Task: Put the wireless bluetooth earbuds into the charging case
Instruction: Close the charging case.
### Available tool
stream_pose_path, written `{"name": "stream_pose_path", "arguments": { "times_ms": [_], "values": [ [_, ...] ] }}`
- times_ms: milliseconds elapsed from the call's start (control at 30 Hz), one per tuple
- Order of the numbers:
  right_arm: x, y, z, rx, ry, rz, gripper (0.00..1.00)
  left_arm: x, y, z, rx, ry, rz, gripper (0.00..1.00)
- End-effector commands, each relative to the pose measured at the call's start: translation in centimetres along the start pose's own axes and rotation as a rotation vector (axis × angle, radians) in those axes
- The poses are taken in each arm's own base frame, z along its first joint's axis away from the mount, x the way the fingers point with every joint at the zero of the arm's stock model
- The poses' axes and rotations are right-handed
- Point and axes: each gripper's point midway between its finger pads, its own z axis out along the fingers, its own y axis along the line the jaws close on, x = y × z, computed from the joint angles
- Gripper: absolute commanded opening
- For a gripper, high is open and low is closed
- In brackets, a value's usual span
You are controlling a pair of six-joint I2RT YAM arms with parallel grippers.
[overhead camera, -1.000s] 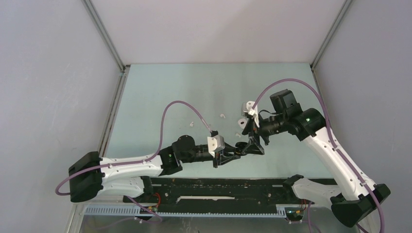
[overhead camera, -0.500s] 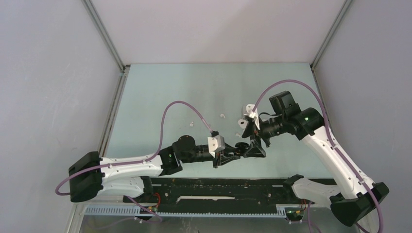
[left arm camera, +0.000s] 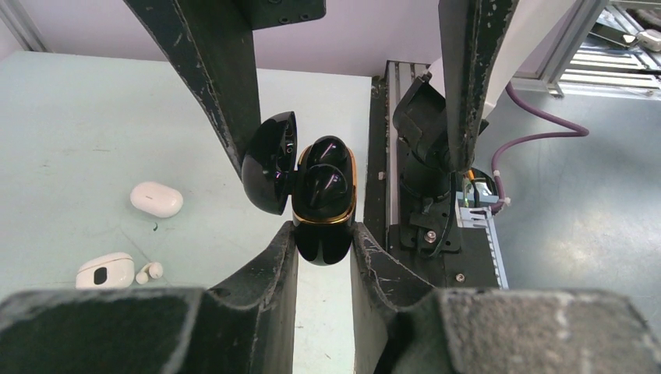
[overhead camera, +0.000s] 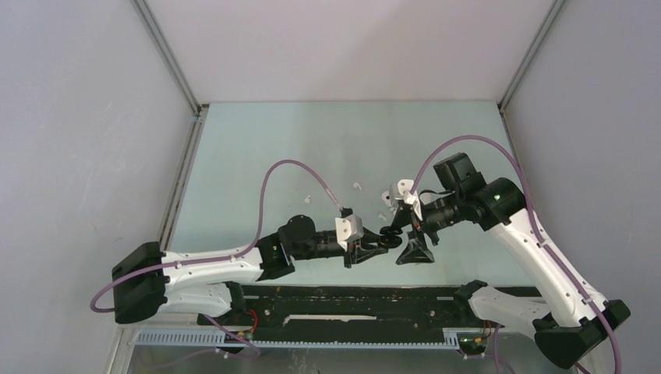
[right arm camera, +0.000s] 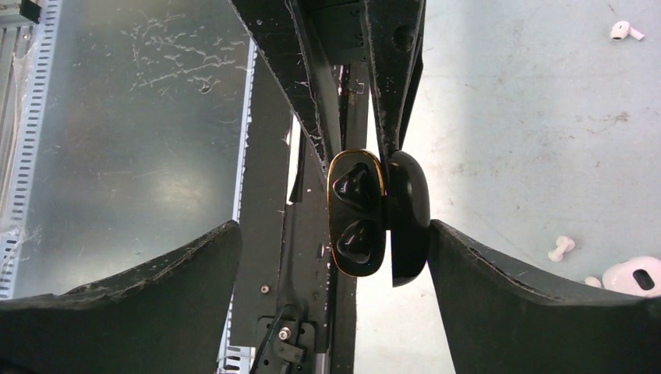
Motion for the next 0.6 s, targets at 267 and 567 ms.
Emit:
{"name": "stream_pose_path", "arguments": {
  "times_ms": [267,567],
  "values": [
    [-0.2,2.6,-1.8,0.04,-0.019,-0.087,0.89,-1.5,1.3,1.1,-0.071,-0.013,-0.022,0.0],
    [3.0,-1.9,-6.4,0.405,0.022,0.095,0.89,1.1,2.4,1.3,-0.148,0.054,-0.14,0.0]
  ]
}}
